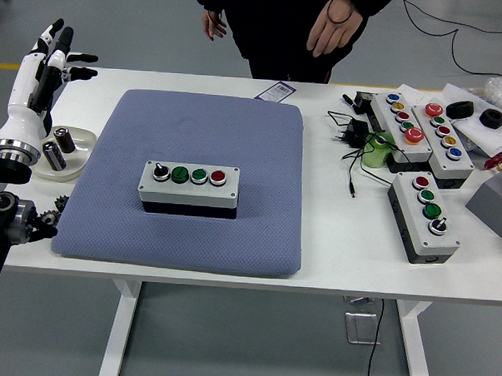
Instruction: Pick up the button,place it on the desk,press the button,press the button
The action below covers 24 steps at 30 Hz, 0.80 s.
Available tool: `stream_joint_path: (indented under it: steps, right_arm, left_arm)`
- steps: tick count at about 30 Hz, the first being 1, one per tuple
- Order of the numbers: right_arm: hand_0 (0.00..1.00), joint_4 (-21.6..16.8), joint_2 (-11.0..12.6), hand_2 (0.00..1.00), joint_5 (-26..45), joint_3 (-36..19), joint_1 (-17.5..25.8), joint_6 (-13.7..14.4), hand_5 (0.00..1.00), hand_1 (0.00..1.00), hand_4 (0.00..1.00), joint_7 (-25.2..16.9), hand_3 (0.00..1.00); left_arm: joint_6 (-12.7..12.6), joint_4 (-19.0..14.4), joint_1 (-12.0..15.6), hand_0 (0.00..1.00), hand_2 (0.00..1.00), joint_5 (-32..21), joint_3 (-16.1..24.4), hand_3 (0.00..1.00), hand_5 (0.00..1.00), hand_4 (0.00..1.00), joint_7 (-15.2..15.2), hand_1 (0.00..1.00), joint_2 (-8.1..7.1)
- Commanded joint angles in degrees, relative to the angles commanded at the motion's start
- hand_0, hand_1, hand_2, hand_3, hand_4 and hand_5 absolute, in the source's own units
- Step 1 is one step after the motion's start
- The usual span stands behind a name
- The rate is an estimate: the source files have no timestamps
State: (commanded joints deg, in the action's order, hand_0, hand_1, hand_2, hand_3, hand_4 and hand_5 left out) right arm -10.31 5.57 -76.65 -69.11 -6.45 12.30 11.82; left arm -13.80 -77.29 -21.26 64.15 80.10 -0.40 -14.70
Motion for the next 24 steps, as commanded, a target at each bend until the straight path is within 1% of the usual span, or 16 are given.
stream_joint_path:
  steps: [1,3,7,9,11,24]
  right_arm:
    - [0.746,0.00,-0.01,0.704,-0.03,-0.01,0.00,0.00,0.114,0.685,0.179,0.01,0.577]
    - [0.746,0.00,-0.02,0.704,-0.08,-0.04,0.01,0.00,0.114,0.685,0.179,0.04,0.577]
    - [0.746,0.00,-0.06,0.704,-0.17,-0.05,0.12,0.01,0.114,0.685,0.179,0.10,0.576]
    - [0.746,0.00,-0.06,0.704,-0.13,-0.01,0.18,0.02,0.114,0.685,0.179,0.11,0.576]
    - [0.746,0.00,-0.06,0.704,-0.12,0.01,0.25,0.03,0.114,0.685,0.179,0.13,0.576]
    - [0.746,0.00,-0.07,0.704,0.06,0.21,0.53,0.06,0.111,0.684,0.179,0.09,0.576]
  left_arm:
    - [0.43,0.27,0.19,0.967,0.998,-2.61,0.21,0.998,0.998,0.808,0.26,0.950,0.01]
    - [0.70,0.49,0.43,0.967,0.998,-7.08,0.33,0.998,0.998,0.808,0.62,0.950,0.05]
    - [0.24,0.44,0.73,0.973,0.998,-17.13,0.36,0.998,0.998,0.806,1.07,0.957,0.28]
    - [0.35,0.37,0.83,0.973,0.998,-20.52,0.32,0.998,0.998,0.806,1.11,0.957,0.29]
    - [0.48,0.28,0.93,0.973,0.998,-21.36,0.28,0.998,0.998,0.806,1.14,0.957,0.25]
    - [0.53,0.18,1.46,0.981,0.998,-20.89,0.35,0.998,0.998,0.809,1.45,0.963,0.25]
